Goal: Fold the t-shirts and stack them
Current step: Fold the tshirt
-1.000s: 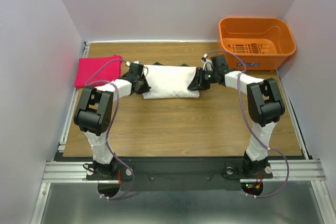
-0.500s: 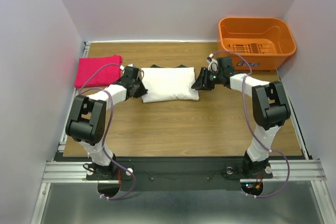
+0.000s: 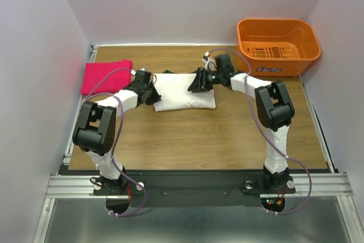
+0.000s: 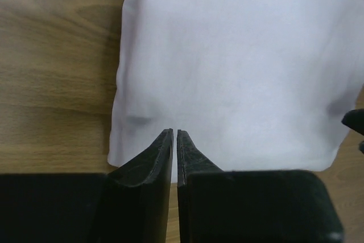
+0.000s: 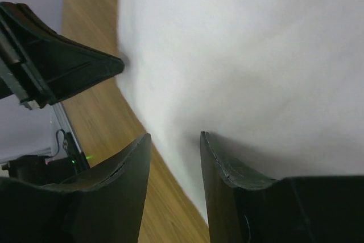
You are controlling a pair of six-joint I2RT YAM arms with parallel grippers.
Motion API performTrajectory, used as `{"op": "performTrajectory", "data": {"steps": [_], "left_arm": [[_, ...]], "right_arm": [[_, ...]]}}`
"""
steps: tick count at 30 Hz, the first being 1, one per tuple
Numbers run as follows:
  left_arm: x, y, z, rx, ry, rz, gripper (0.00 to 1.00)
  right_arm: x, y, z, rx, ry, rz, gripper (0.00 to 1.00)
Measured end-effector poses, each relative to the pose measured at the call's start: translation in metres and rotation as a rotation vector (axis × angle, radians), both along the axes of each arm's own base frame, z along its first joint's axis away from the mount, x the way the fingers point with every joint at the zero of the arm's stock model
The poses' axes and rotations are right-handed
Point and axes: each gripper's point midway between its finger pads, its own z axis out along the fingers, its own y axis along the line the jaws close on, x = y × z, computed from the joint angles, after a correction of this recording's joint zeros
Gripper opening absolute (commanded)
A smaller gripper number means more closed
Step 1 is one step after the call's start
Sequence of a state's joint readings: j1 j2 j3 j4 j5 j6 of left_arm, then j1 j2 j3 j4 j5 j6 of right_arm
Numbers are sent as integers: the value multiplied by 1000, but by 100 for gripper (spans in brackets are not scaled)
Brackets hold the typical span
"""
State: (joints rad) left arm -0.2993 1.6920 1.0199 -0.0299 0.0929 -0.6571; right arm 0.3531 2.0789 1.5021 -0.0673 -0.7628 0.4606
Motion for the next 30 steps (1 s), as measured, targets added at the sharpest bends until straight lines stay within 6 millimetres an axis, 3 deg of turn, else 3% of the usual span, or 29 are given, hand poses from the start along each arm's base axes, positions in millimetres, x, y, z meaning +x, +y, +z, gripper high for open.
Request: {"op": "performTrajectory", "data": {"steps": [3,5,13,15,17,22,25,27,30], "left_arm": [[-23,6,-33,8,93,18,18],[-25,7,-35,-8,92,31,18],[-29,14,-32,-23,93,46,25],[-28,15,-27,-11,98,43,27],[-22,15,-17,1,88,38,28],[38,2,51,-5,-86,7,28],[80,-9,79,-10,-189,-14,26],[96,-13,77,0,-201,-25,24],[113,-17,59,22,-183,-41,23]], "right_arm": [[-23,1,-58,-51,127,17,46],[-30,-4,-76,-66,168,12,45],[-24,-7,-70,-68,152,0,47],[-16,-8,-63,-82,127,-21,47],[7,-10,-44,-100,50,-68,45],[49,-30,-19,-141,-68,-183,41],[68,-48,-14,-168,-102,-251,38],[74,-56,-17,-185,-104,-280,36],[83,-71,-31,-225,-94,-332,35]]}}
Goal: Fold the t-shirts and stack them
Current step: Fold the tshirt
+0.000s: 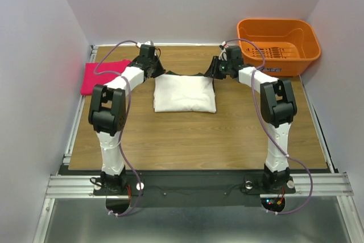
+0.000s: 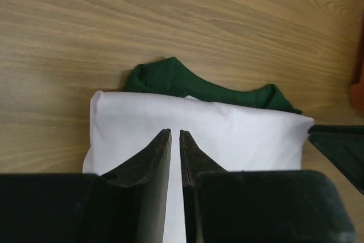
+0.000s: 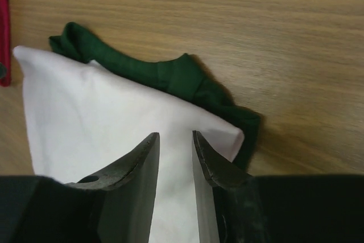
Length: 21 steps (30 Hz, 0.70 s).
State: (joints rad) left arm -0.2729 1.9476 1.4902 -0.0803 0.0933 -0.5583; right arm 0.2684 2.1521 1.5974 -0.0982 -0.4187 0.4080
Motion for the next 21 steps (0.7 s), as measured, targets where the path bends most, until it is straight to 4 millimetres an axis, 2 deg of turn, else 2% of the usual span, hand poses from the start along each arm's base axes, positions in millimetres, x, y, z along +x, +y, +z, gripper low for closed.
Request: {"op": "performTrajectory", "data": {"steps": [1,2,3,4,6,10,13,16,21], "left_arm": [[5,-1,-15,11,23,-4,23],[7,-2,-41,29,68,-9,22],[7,-2,-41,29,68,-9,22],[5,-1,-62,45,111,-11,22],[1,0,-89,57,167,-9,22],[12,1,-81,60,138,-3,22],[11,3,-85,65,149,-1,23],[11,5,-84,73,149,1,30],[1,8,-70,75,146,-2,38]], "right_arm": [[1,-2,-5,-9,6,-11,35],[3,-6,-11,-23,13,-28,34],[4,-10,-17,-35,21,-42,34],[3,-12,-22,-44,30,-50,34],[4,-19,-31,-65,42,-70,34],[1,-30,-43,-100,56,-91,34],[3,-36,-44,-118,47,-97,37],[2,-38,-45,-134,50,-98,38],[-14,-39,-26,-137,60,-83,38]]}}
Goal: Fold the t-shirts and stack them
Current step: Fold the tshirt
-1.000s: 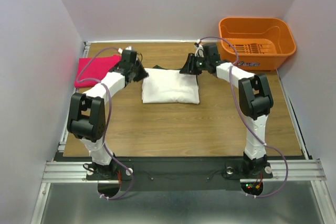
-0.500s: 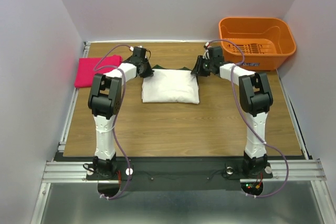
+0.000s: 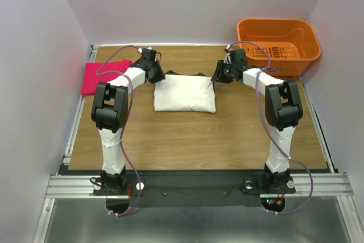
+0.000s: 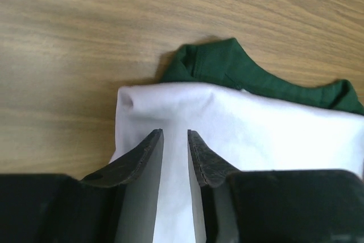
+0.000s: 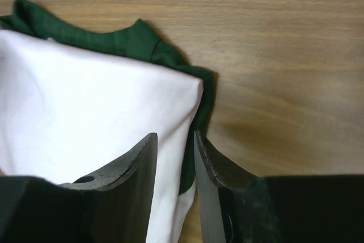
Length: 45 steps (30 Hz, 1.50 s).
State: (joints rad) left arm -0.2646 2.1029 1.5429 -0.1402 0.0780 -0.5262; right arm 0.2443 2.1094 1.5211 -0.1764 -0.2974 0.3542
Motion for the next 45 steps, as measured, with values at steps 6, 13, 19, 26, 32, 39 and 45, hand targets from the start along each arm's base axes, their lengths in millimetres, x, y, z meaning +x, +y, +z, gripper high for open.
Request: {"op": "performTrajectory", "data": {"steps": [6,13,19,26,32,39,45], "left_arm": [[-22,2,56,-17,-80,-2,40],[-53,-7,63,0,-85,-25,40],[-73,-9,22,47,18,-39,40],[-71,0,1,104,56,-14,40],[-70,1,-9,118,74,-10,40],[-69,2,-12,125,77,-1,39],[-70,2,-14,119,82,8,39]], "right_arm": [[-30,5,41,11,-31,18,38],[-78,3,20,11,90,11,38],[-99,0,1,7,186,-8,38],[-95,4,-4,23,207,-14,36],[-95,7,-15,34,240,-14,11],[-101,0,-21,7,244,-38,1],[-116,-14,-25,-30,247,-77,4]]}}
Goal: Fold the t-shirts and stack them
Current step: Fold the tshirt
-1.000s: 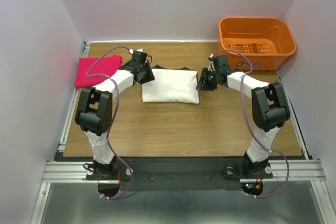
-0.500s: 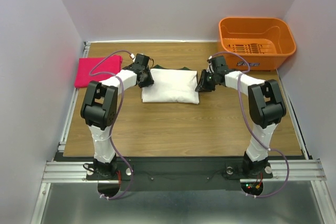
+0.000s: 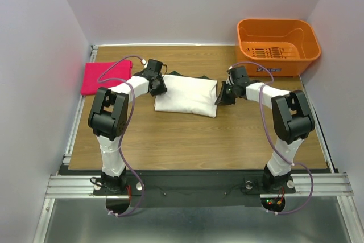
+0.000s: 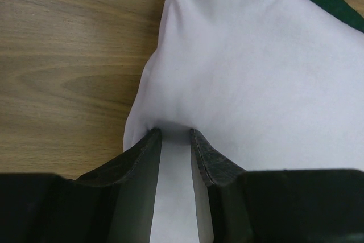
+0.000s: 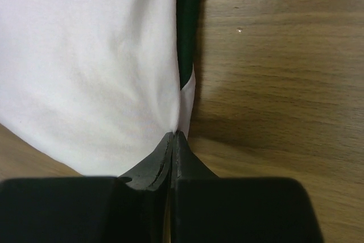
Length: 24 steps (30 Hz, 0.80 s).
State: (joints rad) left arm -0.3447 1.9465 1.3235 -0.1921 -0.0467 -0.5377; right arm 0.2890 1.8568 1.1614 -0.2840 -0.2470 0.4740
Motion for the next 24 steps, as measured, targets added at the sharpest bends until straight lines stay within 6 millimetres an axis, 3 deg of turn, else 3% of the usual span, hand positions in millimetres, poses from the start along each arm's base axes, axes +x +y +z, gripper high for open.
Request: {"op": "performTrajectory", "data": {"steps": [5,9,17,20,24], "left_arm": [[-1,0,-1,-1,3,2,39],[-1,0,-1,-1,3,2,39],[0,1,-1,0,4,0,39],[0,2,-1,-1,4,-2,39],[0,1,-1,-1,4,-3,39]], "right_arm": [[-1,-3,-2,-7,6,-13,20],[6,-5,5,-23,-12,-22,26],[66,-8,53,3,-157,-63,32],[84,-6,54,8,-174,-67,32],[90,-4,38,7,-147,-64,32]]}}
